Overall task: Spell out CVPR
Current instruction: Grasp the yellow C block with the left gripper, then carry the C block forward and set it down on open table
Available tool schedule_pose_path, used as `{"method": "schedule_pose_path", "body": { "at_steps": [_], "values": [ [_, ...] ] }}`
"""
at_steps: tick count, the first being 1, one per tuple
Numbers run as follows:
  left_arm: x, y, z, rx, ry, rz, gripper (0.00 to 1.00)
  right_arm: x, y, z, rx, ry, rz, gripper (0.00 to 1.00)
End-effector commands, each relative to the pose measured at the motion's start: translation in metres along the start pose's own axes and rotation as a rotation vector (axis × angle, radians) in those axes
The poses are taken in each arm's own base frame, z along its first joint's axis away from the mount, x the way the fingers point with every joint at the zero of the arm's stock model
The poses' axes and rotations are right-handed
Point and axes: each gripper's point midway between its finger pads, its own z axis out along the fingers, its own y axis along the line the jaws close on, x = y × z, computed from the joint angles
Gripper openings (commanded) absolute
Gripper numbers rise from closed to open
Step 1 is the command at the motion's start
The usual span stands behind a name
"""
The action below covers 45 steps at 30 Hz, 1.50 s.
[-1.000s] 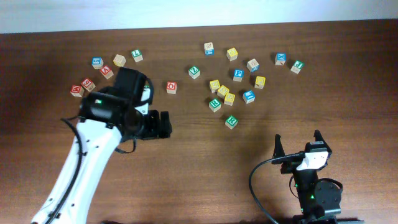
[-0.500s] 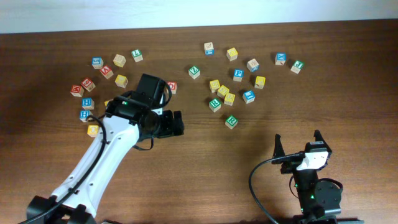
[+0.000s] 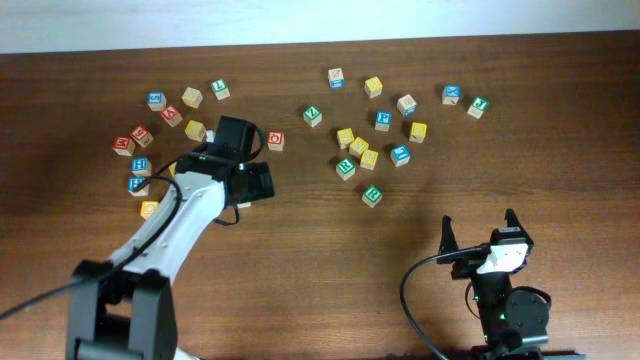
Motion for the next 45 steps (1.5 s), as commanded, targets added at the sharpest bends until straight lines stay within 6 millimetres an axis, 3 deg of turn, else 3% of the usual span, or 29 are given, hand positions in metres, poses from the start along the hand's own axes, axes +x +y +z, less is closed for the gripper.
{"method": "schedule_pose_path", "body": {
  "at_steps": [1,4,6,7,8,9,17,19,20,21,26,27,28,35,39,41,45],
  "values": [
    [0.009,0.005,0.026,-0.044,0.05,0.041,0.98,0.003,-0.004,0.0,0.02,0.005,0.003,0.98],
    [0.013,0.014,0.039,-0.078,0.079,0.032,0.99,0.003,-0.004,0.0,0.02,0.005,0.003,0.98],
    [0.016,0.014,0.046,-0.08,0.095,0.033,0.93,0.003,-0.004,0.0,0.02,0.005,0.003,0.98],
    [0.018,0.014,0.051,-0.084,0.107,0.035,0.87,0.003,-0.004,0.0,0.02,0.005,0.003,0.99],
    [0.02,0.013,0.055,-0.082,0.118,0.036,0.71,0.003,-0.004,0.0,0.02,0.005,0.003,0.98],
    [0.021,0.013,0.057,-0.083,0.119,0.036,0.65,0.003,-0.004,0.0,0.02,0.005,0.003,0.98],
    [0.006,0.011,0.059,-0.081,0.056,0.027,0.5,0.003,-0.004,0.0,0.02,0.005,0.003,0.98],
    [0.007,0.011,0.058,-0.082,0.061,0.028,0.51,0.003,-0.004,0.0,0.02,0.005,0.003,0.98],
    [0.008,0.011,0.058,-0.083,0.063,0.028,0.4,0.003,-0.004,0.0,0.02,0.005,0.003,0.98],
    [0.008,0.012,0.058,-0.083,0.065,0.029,0.38,0.003,-0.004,0.0,0.02,0.005,0.003,0.98],
    [0.013,0.008,0.058,-0.058,0.089,0.029,0.36,0.003,-0.004,0.0,0.02,0.005,0.003,0.98],
    [0.013,0.007,0.058,-0.057,0.089,0.029,0.23,0.003,-0.004,0.0,0.02,0.005,0.003,0.98],
    [0.013,0.007,0.058,-0.058,0.089,0.029,0.17,0.003,-0.004,0.0,0.02,0.005,0.003,0.98],
    [0.012,0.007,0.058,-0.056,0.087,0.029,0.12,0.003,-0.004,0.0,0.02,0.005,0.003,0.98],
    [0.002,-0.002,0.033,0.001,0.07,0.021,0.12,0.003,-0.004,0.0,0.02,0.005,0.003,0.98],
    [-0.005,-0.011,0.002,0.074,0.045,0.014,0.11,0.003,-0.004,0.0,0.02,0.005,0.003,0.98],
    [0.002,-0.039,-0.053,0.307,0.046,0.013,0.08,0.003,-0.004,0.0,0.02,0.005,0.003,0.98]
  ]
}}
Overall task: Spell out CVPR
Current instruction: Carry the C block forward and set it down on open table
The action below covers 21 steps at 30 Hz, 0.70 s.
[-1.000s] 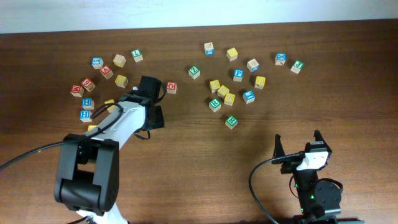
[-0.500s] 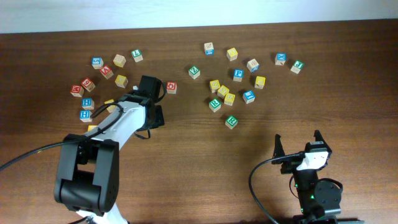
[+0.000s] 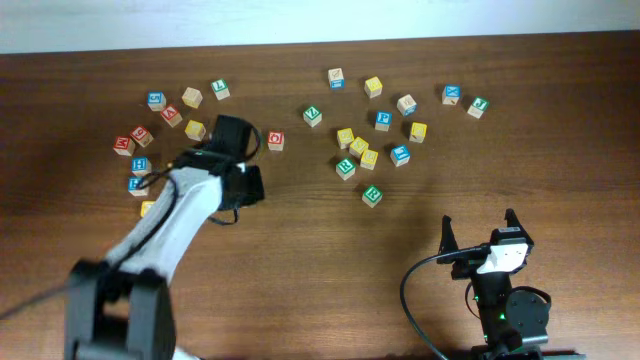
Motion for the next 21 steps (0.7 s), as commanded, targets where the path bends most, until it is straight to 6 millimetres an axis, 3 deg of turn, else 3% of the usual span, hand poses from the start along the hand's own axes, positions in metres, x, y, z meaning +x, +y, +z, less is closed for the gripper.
{"method": "schedule_pose_path", "body": {
  "at_steps": [1,4,8,10,12,16,21],
  "values": [
    [0.003,-0.044,-0.065,0.287,-0.027,0.015,0.08,0.003,-0.004,0.0,0.019,0.005,0.003,0.98],
    [0.042,-0.059,-0.074,0.32,0.088,0.068,0.07,0.003,-0.004,0.0,0.019,0.005,0.003,0.98],
    [0.097,-0.076,-0.05,0.269,0.198,0.108,0.09,0.003,-0.004,0.0,0.019,0.005,0.003,0.98],
    [0.113,-0.07,-0.031,0.168,0.183,0.074,0.08,0.003,-0.004,0.0,0.019,0.005,0.003,0.98],
    [0.116,-0.065,-0.02,0.109,0.139,0.049,0.08,0.003,-0.004,0.0,0.019,0.005,0.003,0.98],
    [0.119,-0.084,-0.004,0.139,0.041,0.115,0.04,0.003,-0.004,0.0,0.019,0.005,0.003,0.98],
    [0.107,-0.078,-0.001,0.054,-0.071,0.135,0.03,0.003,-0.004,0.0,0.019,0.005,0.003,0.98]
  ]
}}
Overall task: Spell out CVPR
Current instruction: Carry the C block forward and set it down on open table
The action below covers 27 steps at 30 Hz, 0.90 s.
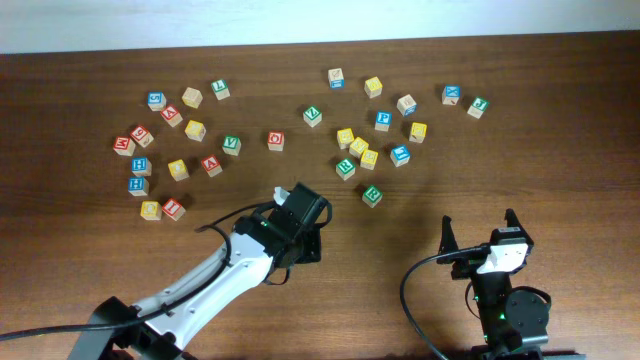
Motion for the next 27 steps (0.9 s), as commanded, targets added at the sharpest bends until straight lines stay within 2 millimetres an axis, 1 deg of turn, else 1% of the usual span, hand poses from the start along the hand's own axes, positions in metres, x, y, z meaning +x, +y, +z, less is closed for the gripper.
{"method": "schedule_pose_path", "body": {
  "at_steps": [1,5,7,9,14,18,25,26,27],
  "values": [
    [-0.013,0.022,0.002,-0.131,-0.088,-0.012,0.04,0.003,-0.004,0.0,0.019,0.005,0.004,0.98],
    [-0.013,0.029,0.012,-0.177,-0.089,-0.017,0.04,0.003,-0.004,0.0,0.019,0.005,0.004,0.98],
    [-0.008,0.032,0.022,-0.195,-0.064,-0.05,0.04,0.003,-0.004,0.0,0.019,0.005,0.004,0.98],
    [-0.005,0.033,0.028,-0.206,-0.046,-0.047,0.04,0.003,-0.004,0.0,0.019,0.005,0.004,0.98],
    [-0.005,0.033,0.028,-0.203,-0.048,-0.043,0.1,0.003,-0.004,0.0,0.019,0.005,0.004,0.98],
    [-0.012,0.029,0.028,-0.188,-0.072,-0.039,0.11,0.003,-0.004,0.0,0.019,0.005,0.004,0.98],
    [-0.005,0.031,0.036,-0.205,-0.04,-0.011,0.13,0.003,-0.004,0.0,0.019,0.005,0.004,0.98],
    [-0.005,0.032,0.036,-0.206,-0.04,-0.011,0.15,0.003,-0.004,0.0,0.019,0.005,0.004,0.98],
    [-0.005,0.032,0.036,-0.206,-0.04,-0.011,0.19,0.003,-0.004,0.0,0.019,0.005,0.004,0.98]
  ]
}}
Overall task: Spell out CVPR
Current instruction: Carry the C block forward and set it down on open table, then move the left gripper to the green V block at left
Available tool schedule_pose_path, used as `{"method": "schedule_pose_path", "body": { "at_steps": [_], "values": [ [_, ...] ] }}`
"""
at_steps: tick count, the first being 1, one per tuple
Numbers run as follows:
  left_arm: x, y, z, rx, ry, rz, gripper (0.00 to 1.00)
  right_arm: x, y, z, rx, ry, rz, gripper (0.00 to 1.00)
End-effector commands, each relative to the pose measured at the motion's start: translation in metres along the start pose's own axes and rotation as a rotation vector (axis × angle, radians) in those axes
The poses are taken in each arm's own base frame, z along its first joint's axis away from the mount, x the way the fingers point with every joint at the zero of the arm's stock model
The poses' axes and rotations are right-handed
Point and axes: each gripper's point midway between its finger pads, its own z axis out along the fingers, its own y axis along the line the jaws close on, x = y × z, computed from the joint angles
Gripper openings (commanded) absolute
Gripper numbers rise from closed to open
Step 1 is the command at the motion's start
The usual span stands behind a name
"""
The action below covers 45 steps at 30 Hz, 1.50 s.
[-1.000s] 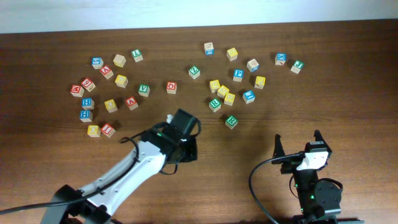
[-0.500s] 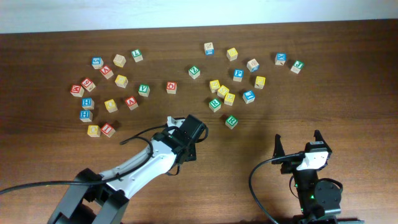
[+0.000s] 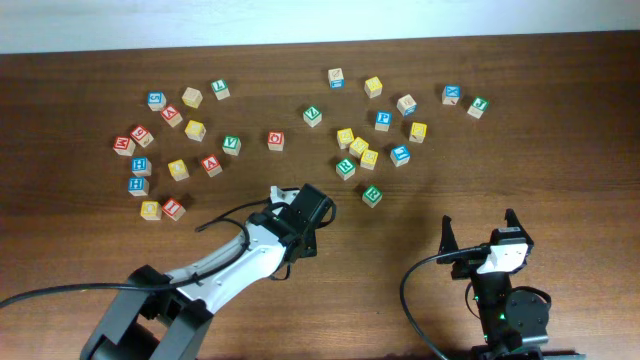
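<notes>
Small wooden letter blocks lie in two loose groups: a left cluster [image 3: 178,150] and a right cluster [image 3: 375,130]. A lone red-lettered block [image 3: 275,140] sits between them, and a green one [image 3: 371,196] lies below the right group. Most letters are too small to read. My left gripper [image 3: 279,194] is at the table's middle, below the lone block. It seems shut on a pale wooden block [image 3: 275,192] whose letter is hidden. My right gripper [image 3: 480,227] rests near the front right, its fingers [image 3: 447,232] spread wide with nothing between them.
The left arm's white link and black cable [image 3: 220,260] stretch from the front left toward the middle. The table's far edge [image 3: 320,40] runs behind the blocks. The right arm's base [image 3: 505,310] sits at the front edge.
The left gripper stayed at nearly the same spot at the table's middle, shifted slightly left, while the arm behind it swung a little. The right arm has not moved.
First my left gripper hovered over the right side of the left cluster, hiding several blocks. It stayed there, a bit further left. Then it stood at the bare middle of the table with something pale at its tips, where it remains.
</notes>
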Motion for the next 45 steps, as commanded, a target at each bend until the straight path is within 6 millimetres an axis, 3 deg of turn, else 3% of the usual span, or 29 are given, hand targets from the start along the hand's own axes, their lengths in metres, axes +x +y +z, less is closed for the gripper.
{"method": "schedule_pose_path", "body": {
  "at_steps": [1,7,9,10,14,18,19,21,24,27,28,31,33,41,45],
  "values": [
    [0.005,0.003,0.005,-0.022,0.012,0.026,0.23,0.003,-0.004,0.0,0.019,0.005,0.004,0.98],
    [0.007,0.005,0.004,-0.027,0.018,0.031,0.25,0.003,-0.004,0.0,0.019,0.005,0.004,0.98],
    [0.006,0.005,0.004,-0.027,0.017,0.031,0.34,0.003,-0.004,0.0,0.019,0.005,0.004,0.98],
    [0.004,0.003,0.002,-0.026,0.016,0.032,0.47,0.003,-0.004,0.0,0.019,0.005,0.004,0.98],
    [-0.008,-0.004,-0.006,-0.008,-0.006,0.024,0.58,0.003,-0.004,0.0,0.019,0.005,0.004,0.98],
    [-0.029,-0.013,-0.039,0.024,-0.045,0.013,0.59,0.003,-0.004,0.0,0.019,0.005,0.004,0.98],
    [-0.035,-0.015,-0.048,0.036,-0.061,0.007,0.68,0.003,-0.004,0.0,0.019,0.005,0.004,0.98],
    [-0.052,-0.014,-0.074,0.066,-0.104,-0.019,0.72,0.003,-0.004,0.0,0.019,0.005,0.004,0.98],
    [-0.082,0.005,-0.122,0.107,-0.192,-0.103,0.79,0.003,-0.004,0.0,0.019,0.005,0.004,0.98],
    [-0.109,0.058,-0.148,0.069,-0.29,-0.254,0.82,0.003,-0.004,0.0,0.019,0.005,0.004,0.98],
    [-0.117,0.083,-0.151,0.028,-0.316,-0.316,0.93,0.003,-0.004,0.0,0.019,0.005,0.004,0.98],
    [-0.122,0.145,-0.141,-0.077,-0.293,-0.472,0.99,0.003,-0.004,0.0,0.019,0.005,0.004,0.98],
    [-0.116,0.165,-0.133,-0.122,-0.248,-0.516,0.99,0.003,-0.004,0.0,0.019,0.005,0.004,0.98],
    [-0.084,0.15,-0.077,-0.106,0.023,-0.498,0.99,0.003,-0.004,0.0,0.019,0.005,0.004,0.98],
    [-0.081,0.154,-0.066,-0.128,0.054,-0.503,0.99,0.003,-0.004,0.0,0.019,0.005,0.004,0.98]
  ]
}}
